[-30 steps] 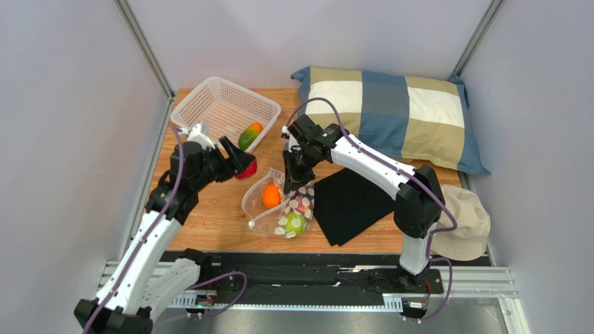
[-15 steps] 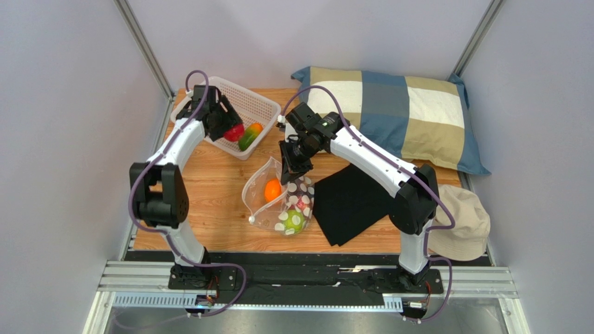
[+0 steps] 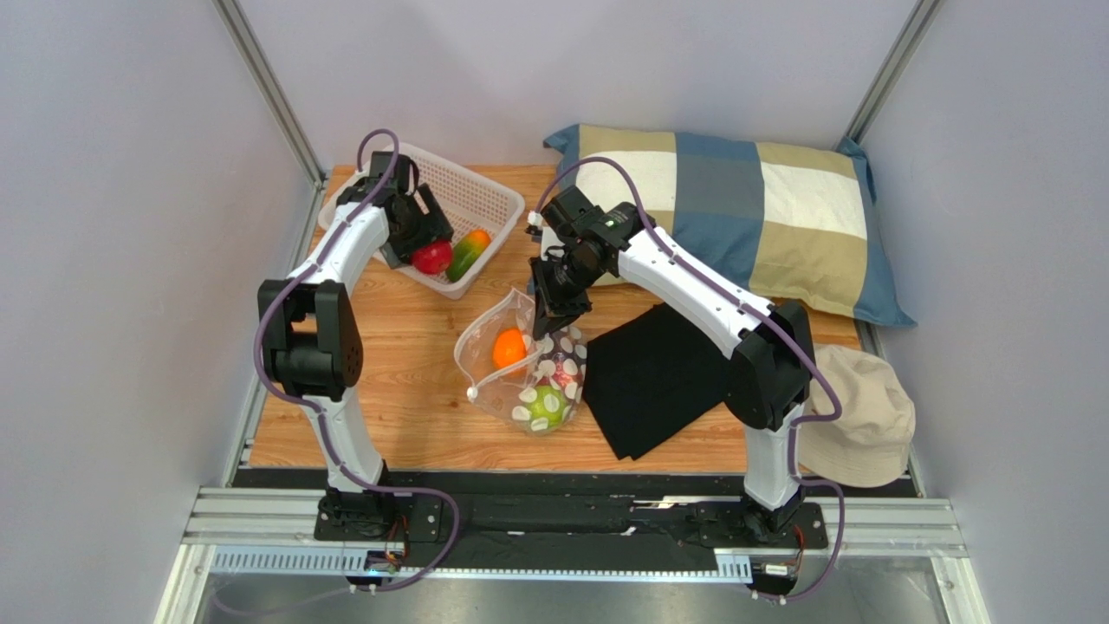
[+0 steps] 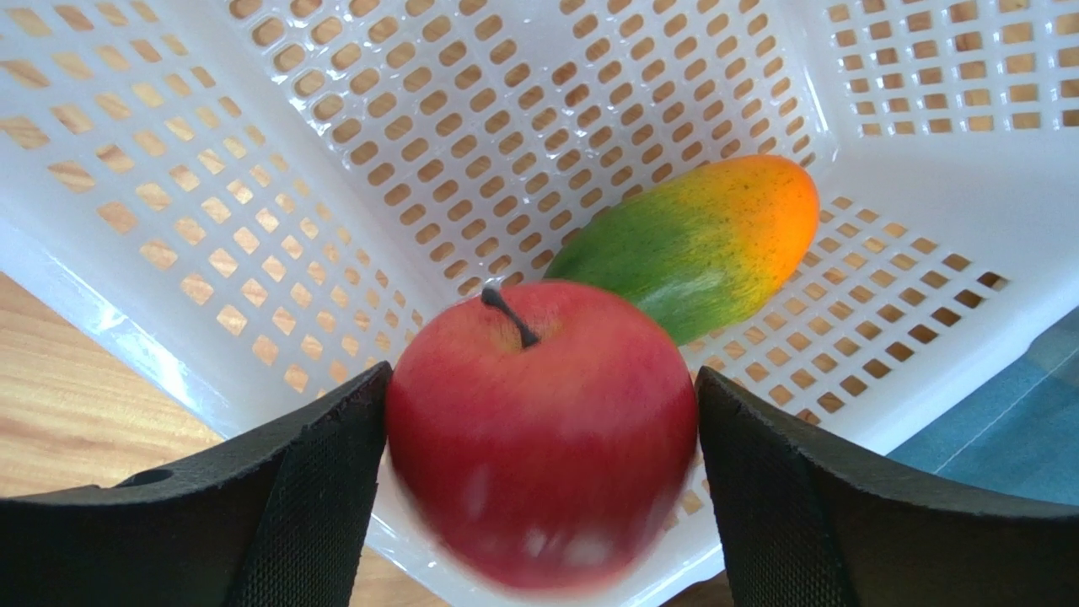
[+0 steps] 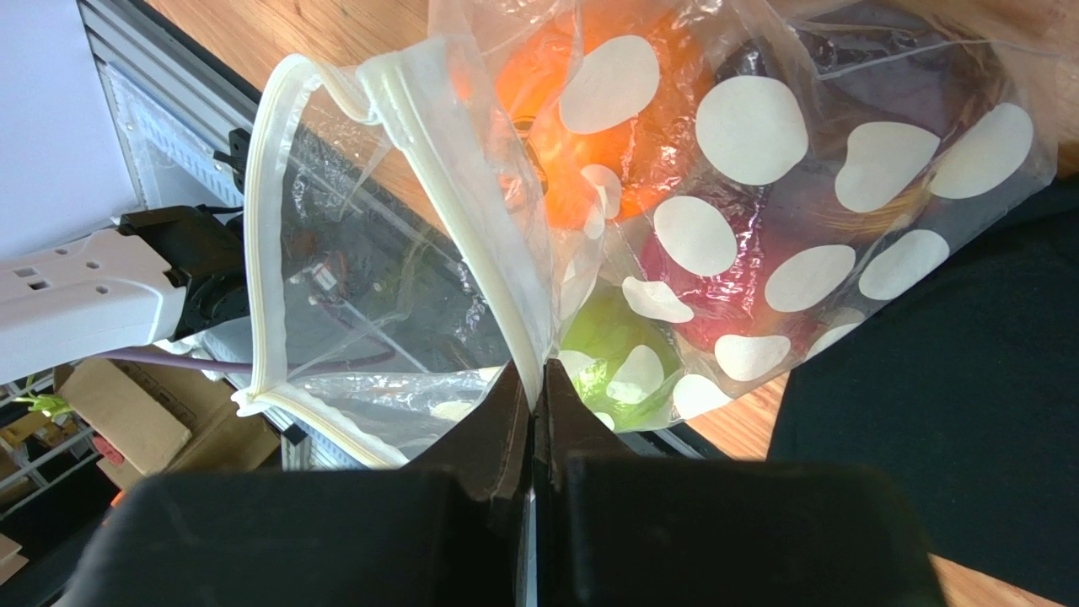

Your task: Open the zip-top bag and remove the fake food

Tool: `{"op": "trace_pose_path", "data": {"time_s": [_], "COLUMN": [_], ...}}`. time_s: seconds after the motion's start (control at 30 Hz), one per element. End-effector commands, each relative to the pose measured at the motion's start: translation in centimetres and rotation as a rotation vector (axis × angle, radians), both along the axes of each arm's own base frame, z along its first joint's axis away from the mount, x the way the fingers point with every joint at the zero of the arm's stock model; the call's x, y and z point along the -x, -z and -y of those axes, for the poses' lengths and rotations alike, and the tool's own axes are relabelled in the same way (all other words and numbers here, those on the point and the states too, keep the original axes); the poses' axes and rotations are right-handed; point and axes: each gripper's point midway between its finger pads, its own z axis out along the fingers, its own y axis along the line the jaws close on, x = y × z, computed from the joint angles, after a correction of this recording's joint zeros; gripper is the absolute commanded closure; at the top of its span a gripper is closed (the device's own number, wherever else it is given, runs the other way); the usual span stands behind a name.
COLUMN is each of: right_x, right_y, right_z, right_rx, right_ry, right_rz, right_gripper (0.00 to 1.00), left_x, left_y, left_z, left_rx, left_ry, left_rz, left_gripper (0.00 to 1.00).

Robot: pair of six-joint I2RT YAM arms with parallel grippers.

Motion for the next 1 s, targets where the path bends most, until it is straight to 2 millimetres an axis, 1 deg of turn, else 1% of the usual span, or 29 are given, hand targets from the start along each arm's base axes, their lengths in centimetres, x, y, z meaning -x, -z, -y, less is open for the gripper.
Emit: {"op": "trace_pose_path", "data": {"time_s": [0.0,0.03,0.07,0.13,0.17,0.23,0.27,0.3,0.33,0.37,0.4,0.43,0.47,0.5,0.53,0.57,0.6,0.63,0.67,0.7,0.73,0.8,0.83,0.9,0.93,0.97], "right_x": [-0.9,-0.9,-0.9,-0.9,-0.9,-0.9,-0.9,-0.8,-0.8,-0.8,-0.8,-0.9,-0.9,-0.9,-1.0,-0.8,-0.8,-0.7,-0.7,-0.6,-0.4,0.2,0.5,0.9,1.1,1.1], "right_y": [-1.6,-1.6,-1.5,-1.5,-1.3,-1.1,-1.2,-1.2,-1.3,-1.4,-1.5,-1.7,-1.7,-1.7,-1.9,-2.0,-2.2,-2.3,-2.4,-2.6,-2.8,-3.4,-3.6,-4.0,-4.0,-4.3], "right_z": [-0.8,-0.8,-0.8,-0.8,-0.7,-0.8,-0.8,-0.8,-0.9,-0.9,-0.9,-0.9,-0.9,-1.1,-1.1,-1.3,-1.5,-1.7,-1.9,-2.3,-2.5,-3.2,-3.3,-3.9,-4.1,-4.3], "right_rx": [-0.042,-0.041,-0.039,-0.039,-0.034,-0.036,-0.038,-0.039,-0.043,-0.044,-0.046,-0.051,-0.049,-0.054,-0.057,-0.063,-0.074,-0.080,-0.086,-0.097,-0.102,-0.126,-0.132,-0.162,-0.172,-0.185], "right_ry": [0.003,0.004,0.003,0.006,0.010,0.013,0.017,0.019,0.020,0.024,0.027,0.029,0.032,0.033,0.036,0.034,0.039,0.038,0.038,0.040,0.038,0.032,0.031,0.036,0.035,0.036], "right_rz": [0.043,0.044,0.044,0.044,0.041,0.034,0.031,0.027,0.030,0.028,0.031,0.038,0.040,0.046,0.050,0.048,0.046,0.046,0.043,0.043,0.040,0.032,0.030,0.008,-0.005,0.001], "right_gripper": [1.00,1.00,1.00,1.00,1.00,1.00,1.00,1.00,1.00,1.00,1.00,1.00,1.00,1.00,1.00,1.00,1.00,1.00,1.00,1.00,1.00,1.00,1.00,1.00,1.00,1.00], "left_x": [0.5,1.3,1.8,2.7,3.8,5.2,7.1,7.8,8.9,11.6,12.6,14.5,17.0,18.1,19.6,21.9,22.6,23.4,24.1,24.6,24.8,24.9,24.6,24.3,24.0,24.2], "left_y": [-2.8,-3.1,-4.2,-5.7,-7.4,-9.4,-11.1,-12.0,-12.8,-13.5,-14.1,-12.6,-14.1,-14.4,-13.1,-13.8,-13.7,-12.6,-12.5,-12.2,-11.0,-9.6,-8.8,-7.9,-6.8,-5.9], "left_z": [-0.6,-0.7,-0.8,-0.7,-0.7,-0.1,1.0,1.7,2.8,4.7,5.8,7.1,9.7,11.1,12.2,14.1,14.8,15.3,15.4,15.8,15.7,15.6,15.5,15.5,15.5,15.2], "left_rx": [-0.036,-0.046,-0.056,-0.055,-0.059,-0.043,0.006,0.043,0.094,0.184,0.228,0.286,0.376,0.418,0.465,0.496,0.504,0.510,0.500,0.503,0.492,0.463,0.443,0.410,0.387,0.365], "left_ry": [0.023,0.028,0.031,0.046,0.054,0.086,0.134,0.159,0.188,0.260,0.293,0.314,0.417,0.460,0.466,0.542,0.561,0.555,0.561,0.573,0.572,0.590,0.592,0.624,0.626,0.619], "left_rz": [0.037,0.016,0.040,0.068,0.109,0.158,0.204,0.243,0.268,0.295,0.327,0.292,0.330,0.348,0.305,0.321,0.333,0.308,0.328,0.322,0.304,0.285,0.273,0.256,0.219,0.176], "left_gripper": [0.09,0.09,0.09,0.09,0.09,0.15,0.23,0.28,0.35,0.48,0.53,0.55,0.59,0.60,0.60,0.60,0.61,0.62,0.72,0.74,0.82,0.83,0.83,0.83,0.83,0.81]}}
